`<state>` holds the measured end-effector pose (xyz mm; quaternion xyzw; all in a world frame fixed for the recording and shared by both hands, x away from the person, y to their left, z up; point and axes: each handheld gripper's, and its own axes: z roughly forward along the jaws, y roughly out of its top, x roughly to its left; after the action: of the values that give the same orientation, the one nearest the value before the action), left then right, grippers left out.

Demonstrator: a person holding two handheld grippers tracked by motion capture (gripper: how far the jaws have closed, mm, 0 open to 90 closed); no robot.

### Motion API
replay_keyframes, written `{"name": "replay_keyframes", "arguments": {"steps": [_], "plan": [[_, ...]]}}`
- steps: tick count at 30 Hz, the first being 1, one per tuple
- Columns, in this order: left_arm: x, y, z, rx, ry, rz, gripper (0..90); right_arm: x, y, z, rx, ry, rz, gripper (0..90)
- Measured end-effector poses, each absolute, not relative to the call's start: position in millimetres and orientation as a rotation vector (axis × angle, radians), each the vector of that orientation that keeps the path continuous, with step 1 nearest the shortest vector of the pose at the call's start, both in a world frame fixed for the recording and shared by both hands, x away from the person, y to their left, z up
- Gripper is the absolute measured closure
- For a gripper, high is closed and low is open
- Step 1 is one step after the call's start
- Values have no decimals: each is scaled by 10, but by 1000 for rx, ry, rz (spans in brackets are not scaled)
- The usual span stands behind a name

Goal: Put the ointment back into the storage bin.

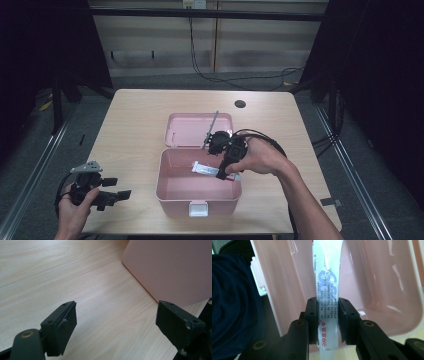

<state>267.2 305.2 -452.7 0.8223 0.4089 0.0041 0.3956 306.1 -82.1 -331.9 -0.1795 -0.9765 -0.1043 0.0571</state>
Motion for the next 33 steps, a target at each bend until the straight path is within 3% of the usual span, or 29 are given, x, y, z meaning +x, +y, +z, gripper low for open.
{"name": "replay_keyframes", "arguments": {"steps": [33], "plan": [[2662, 3059, -4517, 2066, 1042, 21, 169, 3046, -341, -3859, -321, -2909, -230, 718]]}}
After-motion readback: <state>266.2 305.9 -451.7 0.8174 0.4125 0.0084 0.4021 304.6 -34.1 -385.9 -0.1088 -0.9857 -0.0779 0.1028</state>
